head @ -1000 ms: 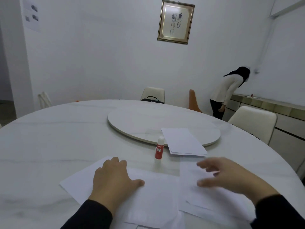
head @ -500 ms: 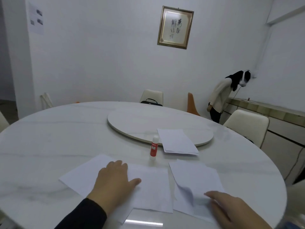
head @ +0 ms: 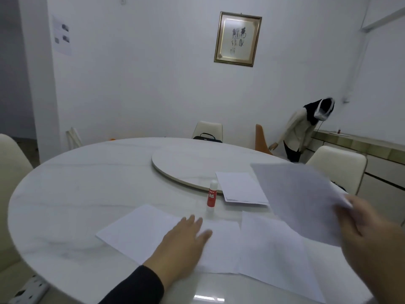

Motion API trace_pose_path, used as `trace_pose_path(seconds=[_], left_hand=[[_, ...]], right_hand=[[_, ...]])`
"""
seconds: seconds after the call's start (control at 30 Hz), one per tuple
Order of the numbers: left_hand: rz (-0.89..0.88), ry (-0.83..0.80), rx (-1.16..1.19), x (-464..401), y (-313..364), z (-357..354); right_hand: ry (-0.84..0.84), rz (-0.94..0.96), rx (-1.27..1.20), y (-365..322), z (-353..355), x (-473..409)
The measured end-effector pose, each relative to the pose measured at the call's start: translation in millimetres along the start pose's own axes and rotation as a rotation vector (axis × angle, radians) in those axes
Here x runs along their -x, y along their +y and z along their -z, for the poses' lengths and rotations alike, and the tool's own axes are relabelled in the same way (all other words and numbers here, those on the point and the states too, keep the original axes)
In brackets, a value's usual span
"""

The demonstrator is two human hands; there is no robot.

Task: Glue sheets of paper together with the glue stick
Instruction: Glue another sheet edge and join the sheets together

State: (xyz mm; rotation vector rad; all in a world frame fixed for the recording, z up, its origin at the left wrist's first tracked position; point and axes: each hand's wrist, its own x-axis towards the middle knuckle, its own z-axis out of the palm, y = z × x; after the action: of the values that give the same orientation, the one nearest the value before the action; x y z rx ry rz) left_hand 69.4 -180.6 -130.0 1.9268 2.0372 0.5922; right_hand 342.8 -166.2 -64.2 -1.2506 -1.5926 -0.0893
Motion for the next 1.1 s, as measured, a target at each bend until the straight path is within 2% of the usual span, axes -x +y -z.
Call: trace_pose_path(seconds=[0.07,0.13,0.23,0.37,0.47,0.6,0.67,0.87,1.1], left_hand=[[0.052,0.16,0.481,0,-2,21],[0.086,0.141,0.93,1,-2,47],[0.132,0.044,1.132,4,-11,73],[0.169,0.029,1.091,8,-27,86],[0.215,-0.009,1.012,9,-40,84],[0.311,0.19,0.734,9,-62,78],[0.339,0.268,0.675,12,-68,75],[0.347,0.27,0.666,20,-75,60],[0.362,0.264,0.656,20,-78,55]], right_hand=[[-0.013,-0.189,-0.301,-10,-4,-10],[-0.116,-0.346,-0.577,-19,-14,-17],[-0.311,-0.497,-0.812,-37,-38,-17],[-0.526,-0.636,-0.933,-50,-72,-8],[-0.616,-0.699,-0.933,-54,-91,-2],[-0.63,-0.694,-0.825,-51,-105,7],[-0.632,-0.686,-0.76,-46,-109,12],[-0.616,-0.692,-0.645,-29,-115,24],[-0.575,-0.71,-0.676,-21,-122,34]])
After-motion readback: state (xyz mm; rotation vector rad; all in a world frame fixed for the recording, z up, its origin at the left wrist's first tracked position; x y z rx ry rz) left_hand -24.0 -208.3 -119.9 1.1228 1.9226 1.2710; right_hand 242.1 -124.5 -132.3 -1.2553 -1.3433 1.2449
